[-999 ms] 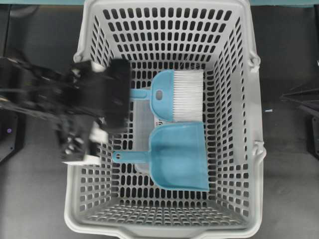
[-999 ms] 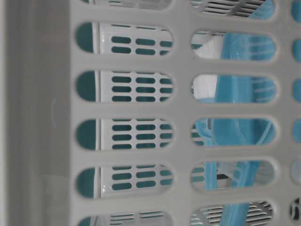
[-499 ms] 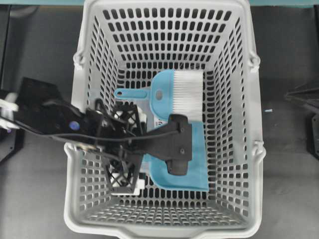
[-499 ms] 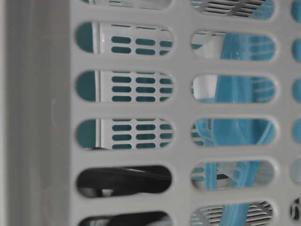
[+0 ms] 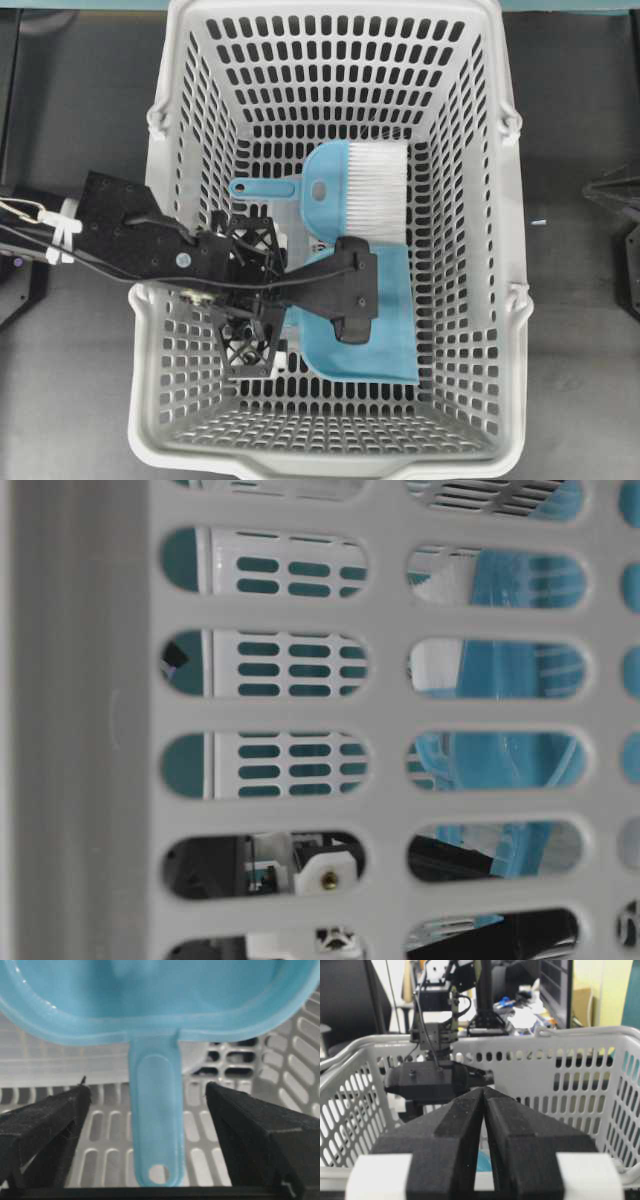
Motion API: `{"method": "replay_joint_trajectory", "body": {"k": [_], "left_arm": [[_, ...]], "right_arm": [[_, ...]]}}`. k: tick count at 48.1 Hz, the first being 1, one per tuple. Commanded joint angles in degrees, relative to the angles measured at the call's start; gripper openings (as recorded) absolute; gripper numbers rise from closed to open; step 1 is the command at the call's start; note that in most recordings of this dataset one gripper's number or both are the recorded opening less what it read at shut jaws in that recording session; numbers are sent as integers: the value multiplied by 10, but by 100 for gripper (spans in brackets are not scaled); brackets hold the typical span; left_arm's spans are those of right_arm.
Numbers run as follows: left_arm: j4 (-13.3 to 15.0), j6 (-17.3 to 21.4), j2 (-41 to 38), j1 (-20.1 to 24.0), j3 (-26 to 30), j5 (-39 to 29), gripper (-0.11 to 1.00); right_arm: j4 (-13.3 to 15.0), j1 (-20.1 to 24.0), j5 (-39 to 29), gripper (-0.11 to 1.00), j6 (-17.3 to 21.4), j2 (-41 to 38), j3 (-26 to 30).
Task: Pick up the dustpan from the shopping basket with the left arm.
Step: 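Close the left gripper on the teal dustpan handle, then lift the teal dustpan upward out of the basket with the left gripper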
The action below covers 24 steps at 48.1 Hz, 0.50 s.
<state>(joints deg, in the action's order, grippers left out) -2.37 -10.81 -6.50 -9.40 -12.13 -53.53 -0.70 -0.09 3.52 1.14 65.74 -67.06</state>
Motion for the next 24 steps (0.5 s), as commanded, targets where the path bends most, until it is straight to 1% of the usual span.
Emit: {"method": "replay_joint_trajectory", "body": {"k": [1, 4, 7, 10, 15, 16, 24], "left_arm": [[-2, 1, 4, 1, 1, 6, 89], [-3, 2, 4, 1, 0, 11, 87], [-2, 3, 5, 0, 0, 9, 78], [-2, 3, 5, -2, -1, 8, 64], [-2, 4, 7, -6, 1, 7, 32], [-2, 4, 7, -6, 2, 7, 29], [-2, 4, 22, -6, 11, 2, 30]], "right_arm": [[-2, -1, 3, 0, 1, -4, 4], [-2, -1, 3, 0, 1, -4, 3], [-2, -1, 4, 0, 1, -4, 1], [-2, -1, 4, 0, 1, -4, 0], [-2, -1, 3, 0, 1, -2, 0], [-2, -1, 3, 0, 1, -2, 0], [-2, -1, 3, 0, 1, -1, 0]]}}
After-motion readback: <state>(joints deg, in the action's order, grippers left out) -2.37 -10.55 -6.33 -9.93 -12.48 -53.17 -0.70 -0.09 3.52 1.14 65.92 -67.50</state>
